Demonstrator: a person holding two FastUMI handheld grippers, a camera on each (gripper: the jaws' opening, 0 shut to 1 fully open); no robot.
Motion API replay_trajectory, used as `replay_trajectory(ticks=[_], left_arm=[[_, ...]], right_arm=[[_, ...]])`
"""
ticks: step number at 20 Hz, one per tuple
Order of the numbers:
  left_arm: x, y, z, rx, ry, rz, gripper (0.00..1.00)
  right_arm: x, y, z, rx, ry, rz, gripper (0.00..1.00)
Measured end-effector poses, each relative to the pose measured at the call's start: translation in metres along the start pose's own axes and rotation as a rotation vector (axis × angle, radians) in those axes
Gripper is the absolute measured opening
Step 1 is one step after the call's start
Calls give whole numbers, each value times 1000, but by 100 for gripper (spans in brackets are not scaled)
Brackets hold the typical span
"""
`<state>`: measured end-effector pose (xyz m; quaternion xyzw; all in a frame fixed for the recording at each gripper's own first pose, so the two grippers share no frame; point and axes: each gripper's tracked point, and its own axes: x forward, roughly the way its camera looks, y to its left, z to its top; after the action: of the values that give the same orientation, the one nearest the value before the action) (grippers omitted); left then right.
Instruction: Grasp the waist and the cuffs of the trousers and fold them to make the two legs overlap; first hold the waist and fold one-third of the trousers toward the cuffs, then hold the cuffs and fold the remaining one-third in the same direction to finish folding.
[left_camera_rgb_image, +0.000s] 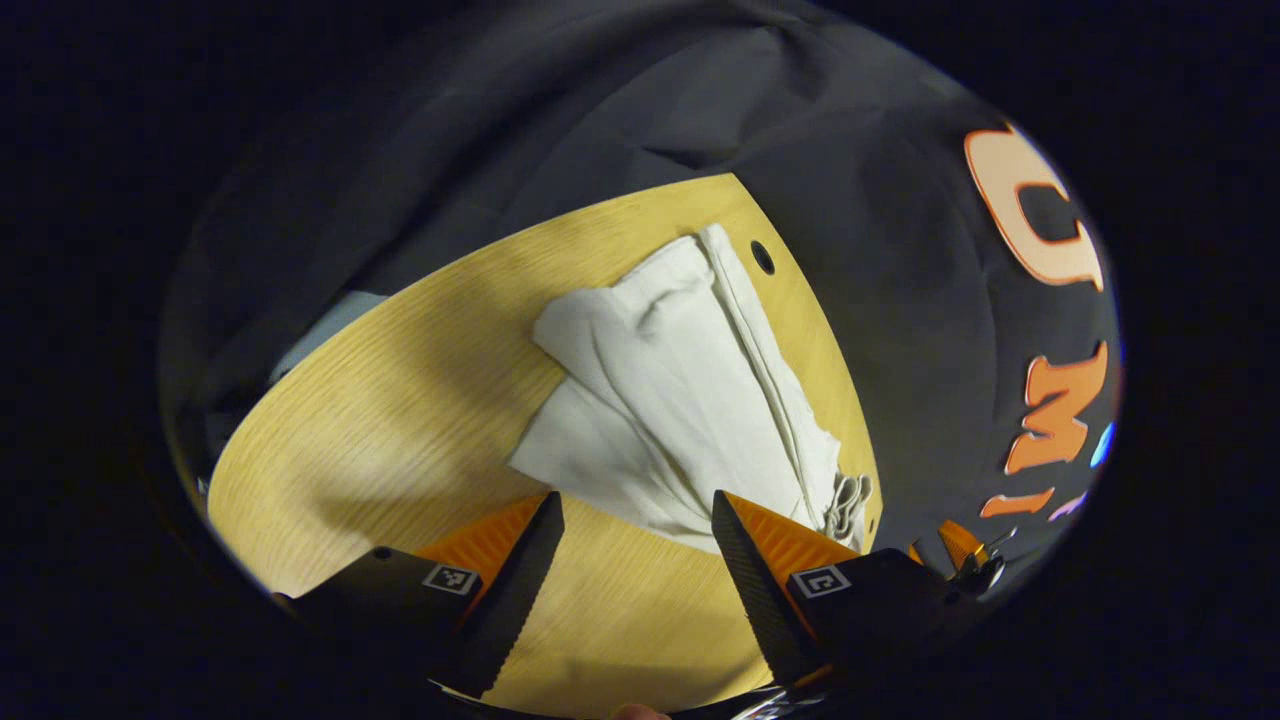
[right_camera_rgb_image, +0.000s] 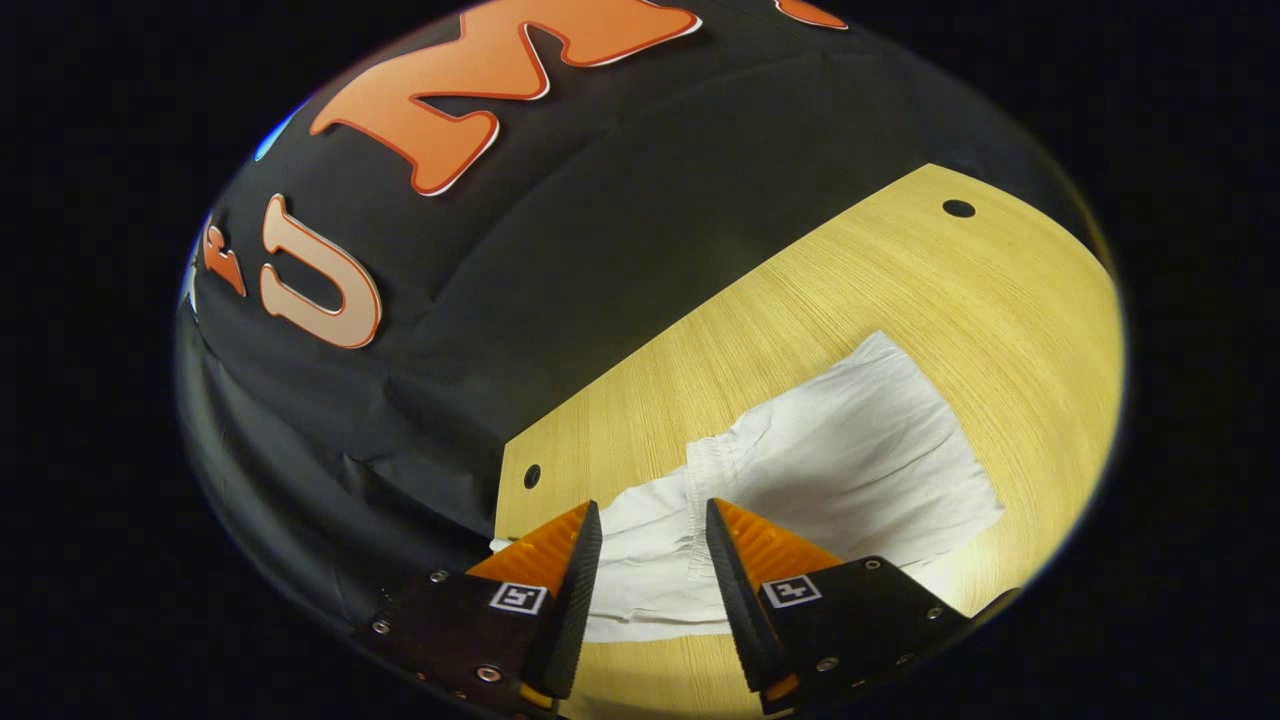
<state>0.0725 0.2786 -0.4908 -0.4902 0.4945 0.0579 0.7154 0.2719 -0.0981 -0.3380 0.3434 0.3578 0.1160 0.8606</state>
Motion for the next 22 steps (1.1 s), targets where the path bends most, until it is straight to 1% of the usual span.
replay_trajectory(ticks=[1,4,6,7,9,11,12,13,15,17,19,20,21,22], left_arm=[[3,0,4,-24,-14,-23,96],[12,-4,15,-42,-47,-63,92],[21,-13,21,-34,-67,-80,90],[27,-17,23,-24,-75,-85,90],[37,-26,30,-8,-90,-96,87],[49,-24,33,10,-101,-75,80],[54,-20,35,17,-107,-47,65],[57,-18,38,18,-109,-22,49],[60,-19,34,-4,-124,2,17],[52,-20,33,1,-130,27,10],[41,-29,34,26,-150,32,10],[34,-39,35,46,-166,25,8],[28,-49,37,65,-179,15,10],[21,-62,39,80,-193,1,8]], right_arm=[[-3,-1,1,-5,-6,-4,65],[-12,-9,4,-10,-15,-27,73],[-18,-14,5,2,-22,-36,75],[-20,-17,6,6,-26,-46,76],[-27,-22,6,11,-32,-57,76],[-33,-26,5,22,-36,-62,76],[-38,-31,4,24,-38,-71,76],[-43,-34,2,20,-39,-76,76],[-54,-45,1,9,-42,-97,76],[-63,-53,3,7,-53,-102,76],[-70,-60,5,6,-57,-115,76],[-73,-63,8,-2,-70,-119,65],[-76,-66,11,-11,-80,-125,76],[-80,-68,12,-19,-83,-121,77]])
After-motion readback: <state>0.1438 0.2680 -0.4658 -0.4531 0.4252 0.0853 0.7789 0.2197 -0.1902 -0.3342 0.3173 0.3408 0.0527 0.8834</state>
